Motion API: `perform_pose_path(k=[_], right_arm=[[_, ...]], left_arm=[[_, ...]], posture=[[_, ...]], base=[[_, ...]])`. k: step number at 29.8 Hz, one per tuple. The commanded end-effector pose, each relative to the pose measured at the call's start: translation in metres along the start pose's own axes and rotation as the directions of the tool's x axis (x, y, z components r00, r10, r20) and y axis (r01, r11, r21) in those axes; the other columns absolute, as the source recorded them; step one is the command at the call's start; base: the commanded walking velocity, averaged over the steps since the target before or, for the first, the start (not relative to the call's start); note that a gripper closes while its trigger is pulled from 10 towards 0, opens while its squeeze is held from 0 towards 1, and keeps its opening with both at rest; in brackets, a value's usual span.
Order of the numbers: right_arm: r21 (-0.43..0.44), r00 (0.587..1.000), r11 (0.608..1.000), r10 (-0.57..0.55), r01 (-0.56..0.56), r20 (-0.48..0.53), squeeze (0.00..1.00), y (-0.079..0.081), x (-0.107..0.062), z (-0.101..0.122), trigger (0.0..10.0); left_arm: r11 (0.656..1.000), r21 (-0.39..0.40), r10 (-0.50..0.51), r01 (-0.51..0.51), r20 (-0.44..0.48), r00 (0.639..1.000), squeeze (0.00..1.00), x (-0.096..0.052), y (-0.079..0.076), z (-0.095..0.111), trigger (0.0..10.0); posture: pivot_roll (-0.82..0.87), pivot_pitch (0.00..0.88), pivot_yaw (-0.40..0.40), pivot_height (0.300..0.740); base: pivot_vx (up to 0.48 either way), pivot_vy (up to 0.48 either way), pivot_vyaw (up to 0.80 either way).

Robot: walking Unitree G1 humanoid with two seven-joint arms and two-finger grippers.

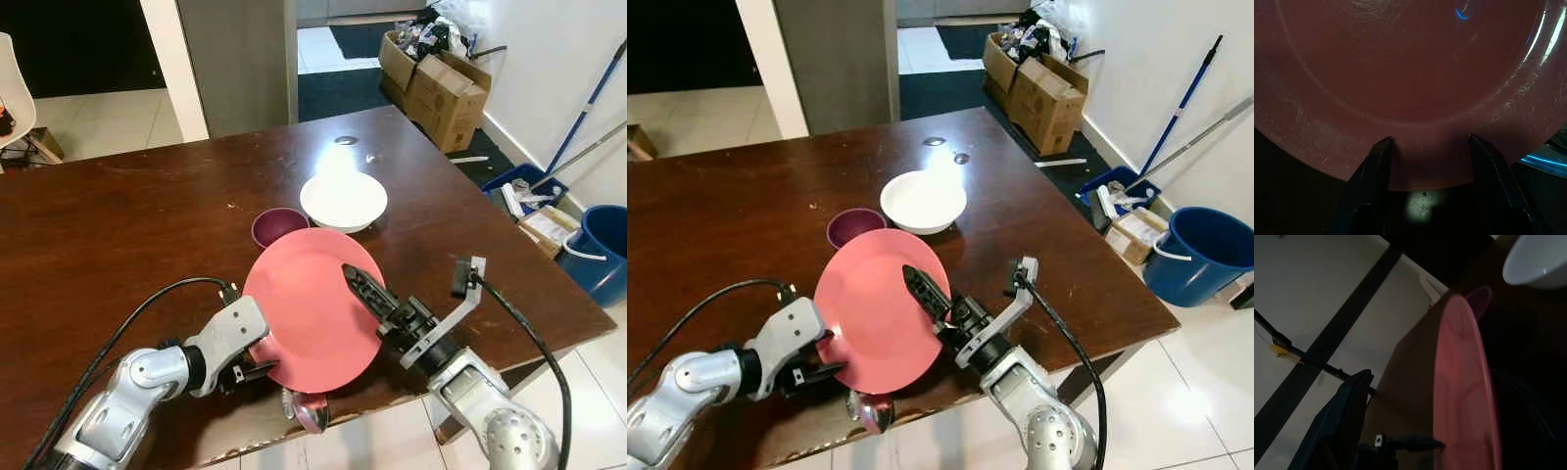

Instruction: Setting the table

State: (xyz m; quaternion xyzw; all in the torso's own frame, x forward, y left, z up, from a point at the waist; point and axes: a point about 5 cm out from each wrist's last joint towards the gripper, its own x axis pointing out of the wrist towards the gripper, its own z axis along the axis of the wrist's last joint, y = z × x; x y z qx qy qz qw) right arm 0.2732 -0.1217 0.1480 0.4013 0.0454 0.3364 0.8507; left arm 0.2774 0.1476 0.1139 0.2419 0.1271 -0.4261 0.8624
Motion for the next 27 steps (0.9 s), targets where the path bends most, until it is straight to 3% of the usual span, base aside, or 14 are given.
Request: perform_pose_path(k=[1, 2, 3, 4, 5, 6, 7, 16, 27], right_arm=[[0.0, 0.998, 1.0, -0.002, 0.002, -0.059, 0.0, -0.002, 0.0, -0.01, 10.0], [0.0, 0.998, 1.0, -0.002, 0.002, -0.059, 0.0, -0.002, 0.0, -0.01, 10.0], [-0.009, 0.997, 1.0, -0.018, 0.018, -0.079, 0.0, -0.004, 0.0, -0.013, 3.3], [-0.015, 0.995, 0.999, -0.029, 0.028, -0.092, 0.0, -0.006, 0.0, -0.015, 3.3], [-0.016, 0.994, 0.999, -0.042, 0.04, -0.104, 0.0, -0.008, 0.0, -0.017, 1.1], [-0.016, 0.993, 0.999, -0.049, 0.047, -0.112, 0.0, -0.009, 0.0, -0.018, 1.1], [-0.024, 0.99, 0.998, -0.064, 0.062, -0.129, 0.0, -0.011, 0.0, -0.02, 0.0], [0.018, 0.982, 0.999, -0.037, 0.041, -0.186, 0.0, -0.012, -0.001, -0.03, 0.0], [0.034, 0.99, 0.999, -0.026, 0.031, -0.136, 0.0, -0.012, -0.003, -0.025, 0.0]], left_arm=[[0.999, -0.037, -0.016, 0.014, -0.058, 0.998, 0.0, -0.001, -0.007, -0.015, 10.0], [0.999, -0.037, -0.016, 0.014, -0.058, 0.998, 0.0, -0.001, -0.007, -0.015, 10.0], [0.999, -0.037, -0.015, 0.013, -0.057, 0.998, 0.0, -0.001, -0.007, -0.014, 10.0], [0.999, -0.038, -0.015, 0.013, -0.057, 0.998, 0.0, -0.001, -0.007, -0.014, 10.0], [0.999, -0.038, -0.015, 0.013, -0.056, 0.998, 0.0, -0.001, -0.007, -0.014, 10.0], [0.999, -0.039, -0.015, 0.013, -0.056, 0.998, 0.0, -0.001, -0.007, -0.014, 10.0], [0.999, -0.038, -0.015, 0.013, -0.056, 0.998, 0.0, -0.001, -0.007, -0.014, 10.0], [0.999, -0.04, -0.011, 0.009, -0.049, 0.999, 0.0, 0.0, -0.006, -0.012, 10.0], [0.998, -0.057, 0.011, -0.012, -0.012, 1.0, 0.0, 0.002, -0.003, -0.006, 10.0]], posture=[[0.0, 0.068, 0.09, 0.74], [0.0, 0.068, 0.09, 0.74], [0.0, 0.069, 0.09, 0.74], [0.0, 0.069, 0.09, 0.74], [0.0, 0.07, 0.09, 0.74], [0.0, 0.07, 0.09, 0.74], [0.0, 0.07, 0.09, 0.74], [0.0, 0.072, 0.092, 0.74], [0.0, 0.072, 0.096, 0.74]], base=[[0.0, 0.0, 0.0], [0.0, 0.0, 0.0], [0.0, 0.0, 0.0], [0.0, 0.0, 0.0], [0.0, 0.0, 0.0], [0.0, 0.0, 0.0], [0.0, 0.0, 0.0], [0.0, 0.0, 0.0], [0.0, 0.0, 0.0]])
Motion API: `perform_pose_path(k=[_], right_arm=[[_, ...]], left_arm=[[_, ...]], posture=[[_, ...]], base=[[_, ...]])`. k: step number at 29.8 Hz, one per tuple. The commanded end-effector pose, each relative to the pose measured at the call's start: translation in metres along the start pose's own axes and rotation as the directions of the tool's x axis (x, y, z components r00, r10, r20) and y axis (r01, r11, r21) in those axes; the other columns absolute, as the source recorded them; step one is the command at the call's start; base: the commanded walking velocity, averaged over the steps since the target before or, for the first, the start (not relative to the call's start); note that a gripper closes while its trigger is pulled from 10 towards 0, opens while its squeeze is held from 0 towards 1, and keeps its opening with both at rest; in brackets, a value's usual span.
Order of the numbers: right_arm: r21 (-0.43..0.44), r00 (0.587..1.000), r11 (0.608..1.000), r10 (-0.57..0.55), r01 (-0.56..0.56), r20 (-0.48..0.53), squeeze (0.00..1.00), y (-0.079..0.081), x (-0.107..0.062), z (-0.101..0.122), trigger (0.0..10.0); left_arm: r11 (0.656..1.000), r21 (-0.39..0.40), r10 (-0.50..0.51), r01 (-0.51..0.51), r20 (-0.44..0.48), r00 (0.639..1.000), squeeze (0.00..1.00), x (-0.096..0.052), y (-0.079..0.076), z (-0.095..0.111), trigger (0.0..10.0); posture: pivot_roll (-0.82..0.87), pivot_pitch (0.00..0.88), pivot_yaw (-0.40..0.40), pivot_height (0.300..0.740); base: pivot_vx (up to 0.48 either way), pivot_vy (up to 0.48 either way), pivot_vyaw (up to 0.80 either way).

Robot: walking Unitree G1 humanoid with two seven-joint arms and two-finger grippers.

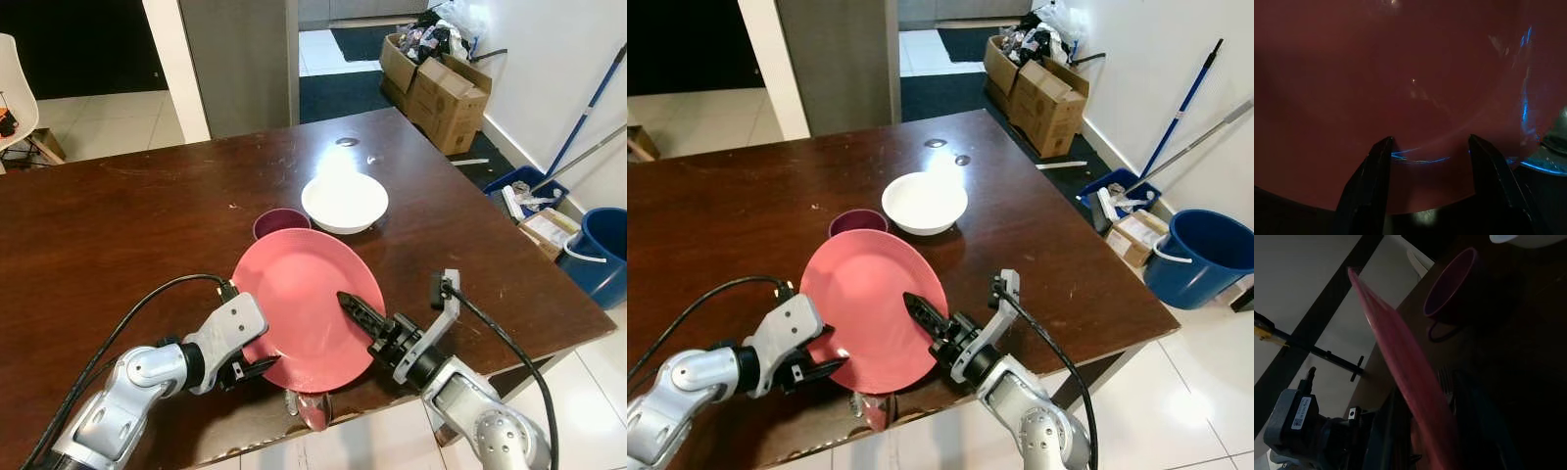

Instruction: Setting the table

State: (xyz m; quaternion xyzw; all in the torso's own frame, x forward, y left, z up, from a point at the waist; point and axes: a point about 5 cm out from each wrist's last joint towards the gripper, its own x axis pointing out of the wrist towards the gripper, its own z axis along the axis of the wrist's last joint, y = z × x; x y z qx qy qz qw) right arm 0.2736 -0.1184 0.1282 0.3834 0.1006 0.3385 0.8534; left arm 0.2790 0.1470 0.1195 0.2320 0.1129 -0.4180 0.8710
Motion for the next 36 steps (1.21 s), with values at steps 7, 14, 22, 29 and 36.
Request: perform_pose_path(k=[7, 14, 22, 29, 36], right_arm=[[0.029, 0.999, 0.999, 0.029, -0.03, 0.035, 0.0, 0.003, -0.001, 0.001, 0.0], [0.029, 0.993, 0.997, 0.071, -0.074, 0.095, 0.0, 0.01, -0.001, 0.012, 0.0], [0.031, 0.982, 0.993, 0.109, -0.115, 0.154, 0.0, 0.016, -0.001, 0.024, 0.0], [-0.13, 0.97, 0.987, 0.12, -0.094, 0.211, 0.0, 0.028, -0.001, 0.048, 3.4], [-0.381, 0.934, 0.922, 0.079, 0.064, 0.348, 0.0, 0.05, 0.005, 0.086, 10.0]], left_arm=[[0.989, -0.134, 0.089, -0.066, 0.171, 0.981, 0.0, -0.002, 0.016, 0.031, 10.0], [0.978, -0.206, 0.119, -0.043, 0.371, 0.921, 0.0, -0.02, 0.034, 0.08, 10.0], [0.96, -0.272, 0.1, 0.065, 0.55, 0.829, 0.0, -0.045, 0.045, 0.117, 10.0], [0.912, -0.408, 0.255, 0.035, 0.633, 0.731, 0.0, -0.064, 0.068, 0.134, 10.0], [0.782, -0.507, 0.58, -0.363, 0.38, 0.721, 0.0, -0.057, 0.091, 0.101, 10.0]], posture=[[0.0, 0.068, 0.098, 0.74], [-0.01, 0.06, 0.099, 0.74], [-0.01, 0.054, 0.101, 0.74], [-0.01, 0.047, 0.1, 0.74], [-0.01, 0.043, 0.1, 0.74]], base=[[0.0, 0.0, 0.0], [0.0, 0.0, 0.0], [0.0, 0.0, 0.0], [0.0, 0.0, 0.0], [0.0, 0.0, 0.0]])
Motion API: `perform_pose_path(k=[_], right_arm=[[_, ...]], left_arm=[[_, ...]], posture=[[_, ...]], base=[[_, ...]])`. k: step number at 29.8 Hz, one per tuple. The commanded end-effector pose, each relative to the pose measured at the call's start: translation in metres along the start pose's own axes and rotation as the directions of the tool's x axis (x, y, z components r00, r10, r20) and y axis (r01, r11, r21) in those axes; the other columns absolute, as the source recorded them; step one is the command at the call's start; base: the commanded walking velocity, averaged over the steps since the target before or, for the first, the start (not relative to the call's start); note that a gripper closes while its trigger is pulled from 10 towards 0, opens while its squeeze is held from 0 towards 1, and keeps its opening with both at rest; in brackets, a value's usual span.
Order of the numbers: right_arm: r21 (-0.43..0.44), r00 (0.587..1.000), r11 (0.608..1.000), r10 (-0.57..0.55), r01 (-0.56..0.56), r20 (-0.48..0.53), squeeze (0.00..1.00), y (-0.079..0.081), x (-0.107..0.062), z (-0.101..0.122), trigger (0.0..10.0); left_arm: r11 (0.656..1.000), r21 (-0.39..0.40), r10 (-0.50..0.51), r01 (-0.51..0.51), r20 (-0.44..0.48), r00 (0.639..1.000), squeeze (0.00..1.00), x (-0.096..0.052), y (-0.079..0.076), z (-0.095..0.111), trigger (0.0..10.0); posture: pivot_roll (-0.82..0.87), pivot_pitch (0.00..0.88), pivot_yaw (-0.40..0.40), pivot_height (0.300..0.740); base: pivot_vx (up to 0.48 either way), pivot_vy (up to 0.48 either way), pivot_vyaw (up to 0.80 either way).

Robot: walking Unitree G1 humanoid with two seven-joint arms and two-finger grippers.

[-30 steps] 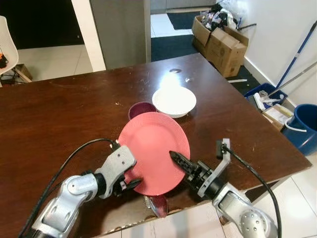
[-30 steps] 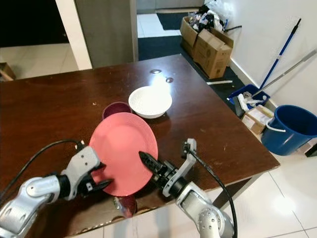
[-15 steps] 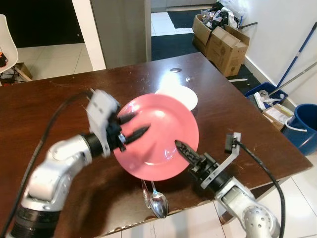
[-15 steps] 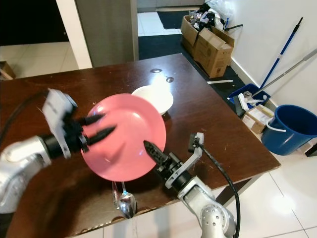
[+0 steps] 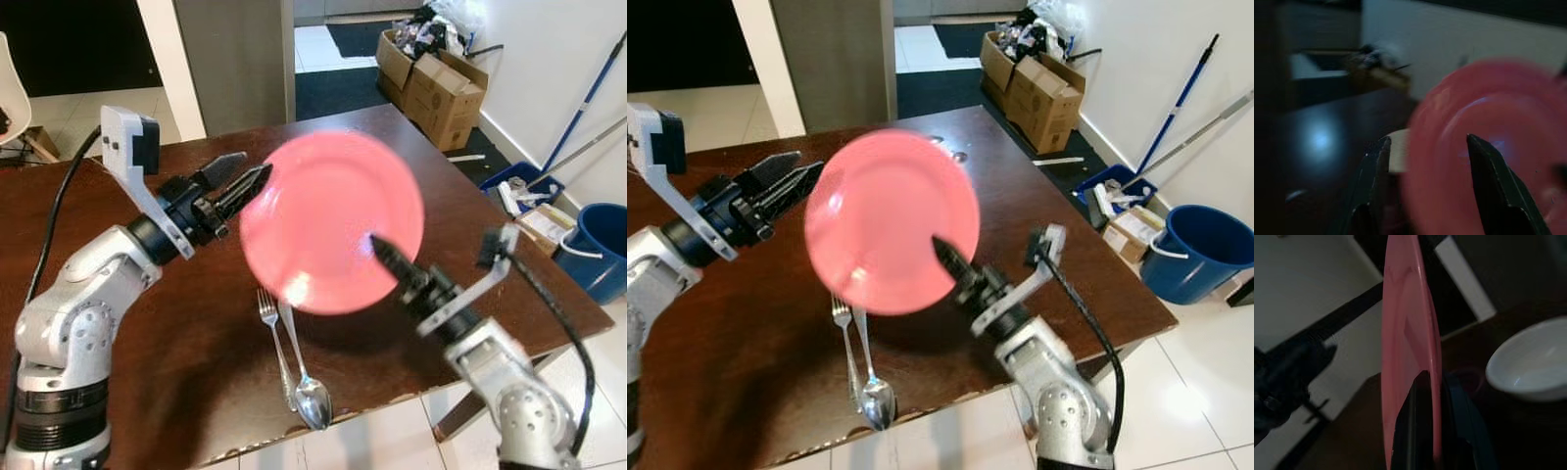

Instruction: Setting the table

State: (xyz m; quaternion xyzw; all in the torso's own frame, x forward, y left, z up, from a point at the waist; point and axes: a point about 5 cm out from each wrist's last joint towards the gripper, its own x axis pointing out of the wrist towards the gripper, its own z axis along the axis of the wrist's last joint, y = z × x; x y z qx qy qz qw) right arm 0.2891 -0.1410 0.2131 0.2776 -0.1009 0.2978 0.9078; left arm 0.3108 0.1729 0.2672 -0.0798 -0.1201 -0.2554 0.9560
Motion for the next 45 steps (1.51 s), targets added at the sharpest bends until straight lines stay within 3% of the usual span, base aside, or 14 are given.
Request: perform_pose_path(k=[1, 2, 4, 6, 7, 9, 11, 16, 18, 26, 33, 45], right_arm=[[-0.049, 0.999, 0.999, -0.019, 0.021, 0.046, 0.0, 0.004, 0.004, 0.009, 10.0], [-0.055, 0.995, 0.998, -0.018, 0.024, 0.096, 0.0, 0.008, 0.007, 0.02, 10.0], [-0.055, 0.994, 0.998, -0.015, 0.021, 0.106, 0.0, 0.01, 0.008, 0.022, 10.0], [-0.072, 0.993, 0.997, -0.016, 0.025, 0.119, 0.0, 0.011, 0.009, 0.024, 10.0], [-0.072, 0.99, 0.996, -0.035, 0.045, 0.135, 0.0, 0.01, 0.01, 0.025, 10.0], [-0.082, 0.988, 0.994, -0.056, 0.069, 0.147, 0.0, 0.01, 0.011, 0.024, 10.0], [-0.123, 0.984, 0.987, -0.085, 0.105, 0.157, 0.0, 0.01, 0.013, 0.023, 10.0], [-0.262, 0.974, 0.951, -0.117, 0.167, 0.195, 0.0, 0.016, 0.019, 0.026, 10.0], [-0.279, 0.974, 0.947, -0.107, 0.161, 0.2, 0.0, 0.019, 0.02, 0.026, 10.0], [-0.281, 0.991, 0.958, -0.024, 0.061, 0.135, 0.0, 0.035, 0.016, 0.014, 10.0], [-0.29, 0.992, 0.953, -0.059, 0.09, 0.115, 0.0, 0.029, 0.013, 0.004, 10.0], [-0.294, 0.992, 0.95, -0.083, 0.107, 0.094, 0.0, 0.023, 0.013, -0.002, 10.0]], left_arm=[[0.989, 0.072, 0.129, -0.126, -0.03, 0.991, 0.0, -0.005, 0.012, -0.008, 10.0], [0.961, 0.129, 0.252, -0.244, -0.051, 0.966, 0.0, -0.009, 0.022, -0.016, 10.0], [0.954, 0.123, 0.282, -0.274, -0.055, 0.958, 0.0, -0.011, 0.025, -0.018, 10.0], [0.927, 0.169, 0.35, -0.336, -0.056, 0.935, 0.0, -0.015, 0.029, -0.022, 10.0], [0.901, 0.16, 0.417, -0.403, -0.064, 0.907, 0.0, -0.022, 0.032, -0.028, 10.0], [0.887, 0.205, 0.436, -0.414, -0.071, 0.897, 0.0, -0.027, 0.032, -0.035, 10.0], [0.881, 0.188, 0.456, -0.434, -0.091, 0.885, 0.0, -0.031, 0.032, -0.042, 10.0], [0.873, 0.238, 0.457, -0.426, -0.089, 0.885, 0.0, -0.031, 0.024, -0.053, 10.0], [0.87, 0.244, 0.456, -0.427, -0.073, 0.887, 0.0, -0.028, 0.021, -0.053, 10.0], [0.866, 0.252, 0.456, -0.433, -0.042, 0.889, 0.0, -0.027, 0.016, -0.056, 10.0], [0.875, 0.24, 0.44, -0.421, -0.032, 0.897, 0.0, -0.021, 0.007, -0.063, 10.0], [0.878, 0.242, 0.429, -0.413, -0.015, 0.903, 0.0, -0.02, 0.007, -0.061, 10.0]], posture=[[-0.01, 0.043, 0.1, 0.74], [-0.01, 0.041, 0.097, 0.74], [-0.01, 0.041, 0.097, 0.74], [-0.02, 0.04, 0.096, 0.74], [-0.02, 0.04, 0.089, 0.74], [-0.02, 0.037, 0.086, 0.74], [-0.02, 0.034, 0.087, 0.74], [-0.02, 0.022, 0.09, 0.74], [-0.02, 0.019, 0.089, 0.74], [-0.05, 0.0, 0.075, 0.74], [-0.07, 0.0, 0.069, 0.74], [-0.06, 0.0, 0.065, 0.74]], base=[[0.0, 0.0, 0.0], [0.0, 0.0, 0.0], [0.0, 0.0, 0.0], [0.0, 0.0, 0.0], [0.0, 0.0, 0.0], [0.0, 0.0, 0.0], [0.0, 0.0, 0.0], [0.0, 0.0, 0.0], [0.0, 0.0, 0.0], [0.0, 0.0, 0.0], [-0.109, 0.0, 0.0], [-0.419, 0.0, 0.0]])
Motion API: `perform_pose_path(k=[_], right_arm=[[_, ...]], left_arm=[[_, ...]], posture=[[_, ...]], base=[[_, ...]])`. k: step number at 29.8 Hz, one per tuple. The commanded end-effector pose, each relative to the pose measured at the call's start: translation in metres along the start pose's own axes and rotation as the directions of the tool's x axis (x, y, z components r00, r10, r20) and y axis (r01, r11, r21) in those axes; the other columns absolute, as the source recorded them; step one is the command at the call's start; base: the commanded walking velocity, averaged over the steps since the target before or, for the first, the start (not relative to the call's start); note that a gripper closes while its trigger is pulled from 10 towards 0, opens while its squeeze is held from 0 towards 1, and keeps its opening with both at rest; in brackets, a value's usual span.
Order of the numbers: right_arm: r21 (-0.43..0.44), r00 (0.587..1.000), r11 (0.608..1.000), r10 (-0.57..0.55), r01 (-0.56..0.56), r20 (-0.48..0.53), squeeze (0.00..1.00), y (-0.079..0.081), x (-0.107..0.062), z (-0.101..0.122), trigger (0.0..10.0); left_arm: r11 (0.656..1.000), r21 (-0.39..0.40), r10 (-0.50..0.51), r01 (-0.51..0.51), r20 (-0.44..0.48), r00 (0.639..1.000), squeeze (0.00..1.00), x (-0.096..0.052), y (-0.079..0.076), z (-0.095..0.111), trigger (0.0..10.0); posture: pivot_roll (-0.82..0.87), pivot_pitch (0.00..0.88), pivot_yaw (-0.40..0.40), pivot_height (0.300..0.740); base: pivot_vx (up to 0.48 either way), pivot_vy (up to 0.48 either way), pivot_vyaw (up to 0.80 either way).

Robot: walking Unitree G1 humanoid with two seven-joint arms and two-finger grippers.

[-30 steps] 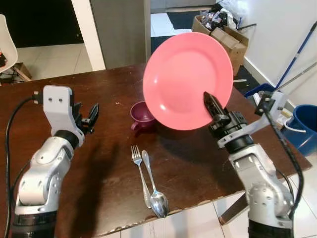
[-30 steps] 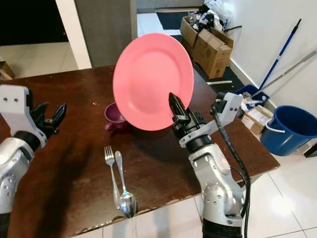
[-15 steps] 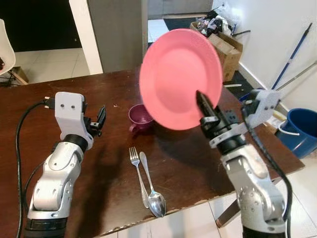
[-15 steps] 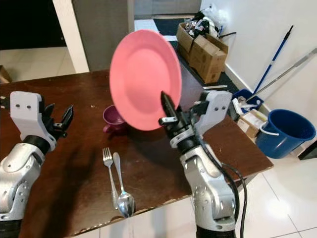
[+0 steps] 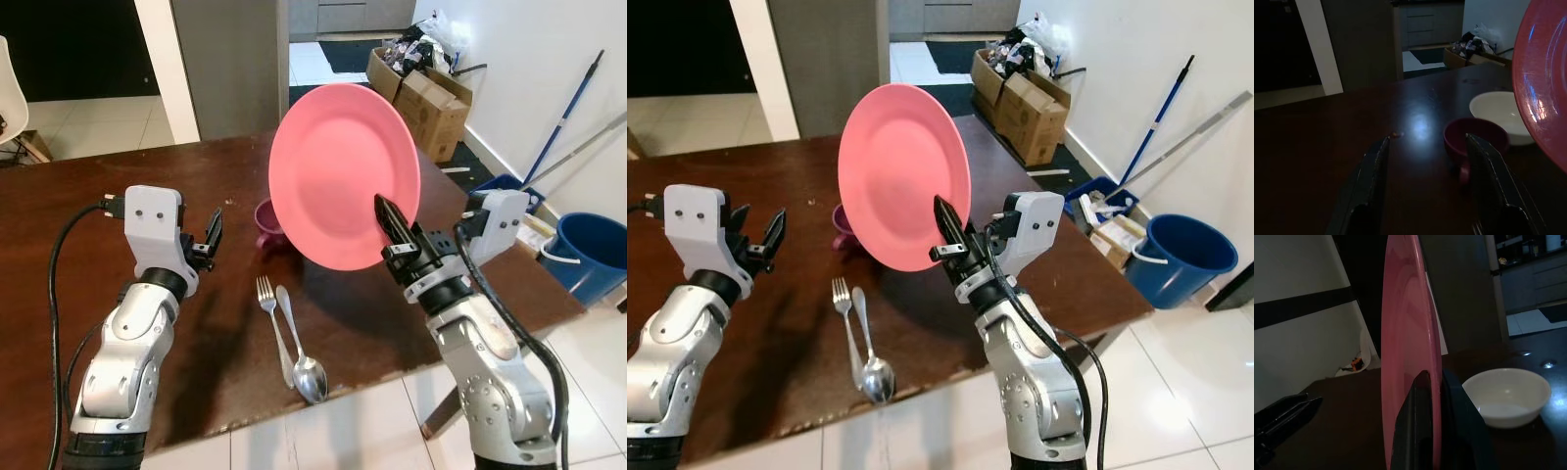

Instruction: Setting the table

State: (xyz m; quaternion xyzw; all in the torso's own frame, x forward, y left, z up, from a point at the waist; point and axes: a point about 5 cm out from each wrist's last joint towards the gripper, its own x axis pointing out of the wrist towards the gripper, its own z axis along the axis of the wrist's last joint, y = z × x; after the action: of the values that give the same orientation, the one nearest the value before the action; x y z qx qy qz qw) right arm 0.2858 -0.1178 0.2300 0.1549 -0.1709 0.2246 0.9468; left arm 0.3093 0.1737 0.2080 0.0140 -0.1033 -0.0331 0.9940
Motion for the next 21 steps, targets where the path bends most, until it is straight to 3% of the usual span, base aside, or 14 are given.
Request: perform_pose_path(k=[1, 15, 21], right_arm=[[-0.001, 1.0, 1.0, -0.003, 0.003, -0.006, 0.0, -0.0009, -0.0019, -0.0031, 10.0], [-0.009, 1.0, 1.0, -0.017, 0.016, -0.016, 0.0, -0.0027, -0.0034, -0.0067, 10.0], [-0.006, 0.999, 1.0, -0.03, 0.03, -0.016, 0.0, -0.0048, -0.0041, -0.0073, 10.0]], left_arm=[[1.0, 0.008, 0.009, -0.009, -0.014, 1.0, 0.0, -0.0014, 0.0012, -0.0051, 10.0], [1.0, 0.008, -0.001, 0.001, -0.013, 1.0, 0.0, -0.0023, -0.0005, -0.0061, 10.0], [1.0, 0.012, -0.01, 0.01, -0.017, 1.0, 0.0, -0.002, -0.002, -0.0066, 10.0]], posture=[[-0.06, 0.0, 0.065, 0.74], [-0.06, 0.0, 0.071, 0.74], [-0.06, 0.0, 0.072, 0.74]], base=[[-0.45, 0.0, 0.0], [-0.442, 0.0, 0.0], [0.0, 0.0, 0.0]])
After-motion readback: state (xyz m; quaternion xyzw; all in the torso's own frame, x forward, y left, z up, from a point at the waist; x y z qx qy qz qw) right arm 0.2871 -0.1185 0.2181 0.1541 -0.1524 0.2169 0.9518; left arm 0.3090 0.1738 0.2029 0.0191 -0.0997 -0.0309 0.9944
